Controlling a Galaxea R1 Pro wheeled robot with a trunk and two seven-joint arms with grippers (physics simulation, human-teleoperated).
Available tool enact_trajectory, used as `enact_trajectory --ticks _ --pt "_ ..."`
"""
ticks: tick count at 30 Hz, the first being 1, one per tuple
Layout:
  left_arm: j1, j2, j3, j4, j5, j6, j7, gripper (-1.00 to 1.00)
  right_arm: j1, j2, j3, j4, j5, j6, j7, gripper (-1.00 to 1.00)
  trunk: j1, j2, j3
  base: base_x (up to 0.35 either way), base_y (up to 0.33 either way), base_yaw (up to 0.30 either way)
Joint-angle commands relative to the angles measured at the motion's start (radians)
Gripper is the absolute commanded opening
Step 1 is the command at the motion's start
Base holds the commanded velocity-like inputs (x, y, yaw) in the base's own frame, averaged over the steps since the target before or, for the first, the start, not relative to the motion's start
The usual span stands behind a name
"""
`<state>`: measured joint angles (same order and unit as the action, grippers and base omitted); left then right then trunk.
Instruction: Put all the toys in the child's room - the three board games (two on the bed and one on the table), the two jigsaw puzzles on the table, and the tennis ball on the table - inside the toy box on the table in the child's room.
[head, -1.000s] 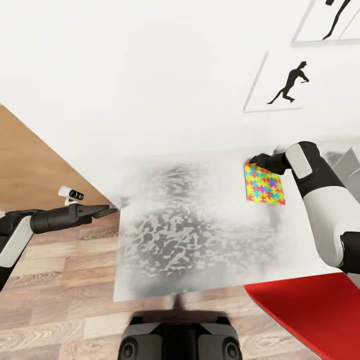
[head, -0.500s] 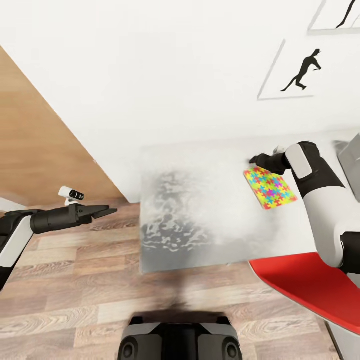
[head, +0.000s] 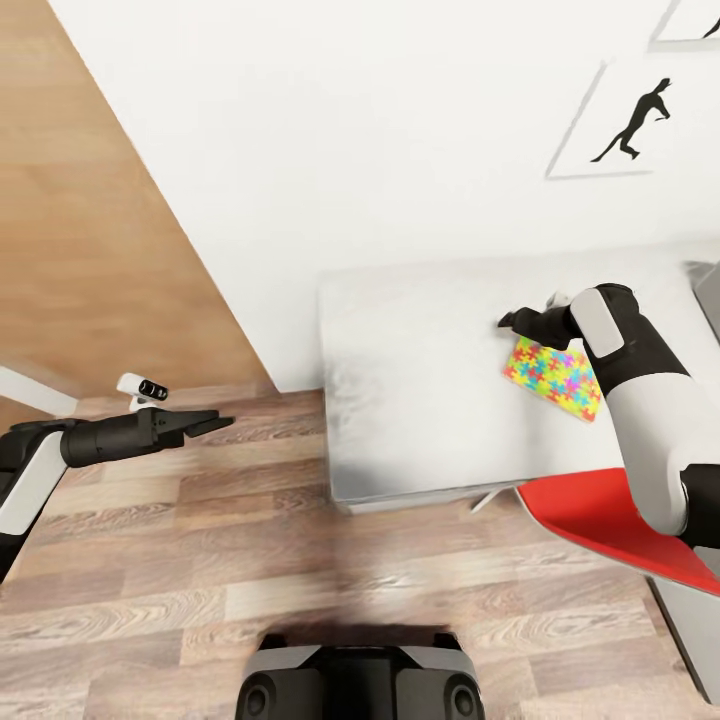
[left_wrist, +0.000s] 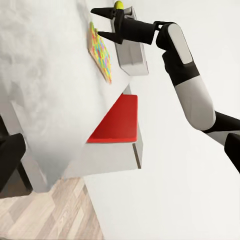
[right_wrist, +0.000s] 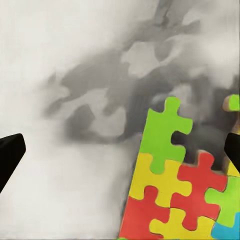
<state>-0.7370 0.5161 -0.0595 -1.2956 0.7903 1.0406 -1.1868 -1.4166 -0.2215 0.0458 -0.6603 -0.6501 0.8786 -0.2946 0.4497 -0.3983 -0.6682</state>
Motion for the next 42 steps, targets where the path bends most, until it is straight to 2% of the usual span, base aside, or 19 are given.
enact_trajectory --ticks 1,9,42 --pt "-0.001 0.001 -0.002 0.0 0.003 0.006 -0.002 1.0 -0.001 -0.001 0.005 -0.001 -0.011 0.002 -0.009 1.0 0.0 -0.002 -0.001 -0.16 0.251 0.0" --pt "-0.001 0.001 -0.002 0.001 0.003 0.006 -0.002 1.0 -0.001 -0.001 0.005 -0.001 -0.012 0.002 -0.009 1.0 0.0 -0.002 -0.001 -0.137 0.225 0.0" --pt "-0.001 0.001 -0.002 0.0 0.003 0.006 -0.002 1.0 -0.001 -0.002 0.004 -0.001 -0.012 0.002 -0.009 1.0 0.0 -0.002 -0.001 -0.056 0.119 0.0"
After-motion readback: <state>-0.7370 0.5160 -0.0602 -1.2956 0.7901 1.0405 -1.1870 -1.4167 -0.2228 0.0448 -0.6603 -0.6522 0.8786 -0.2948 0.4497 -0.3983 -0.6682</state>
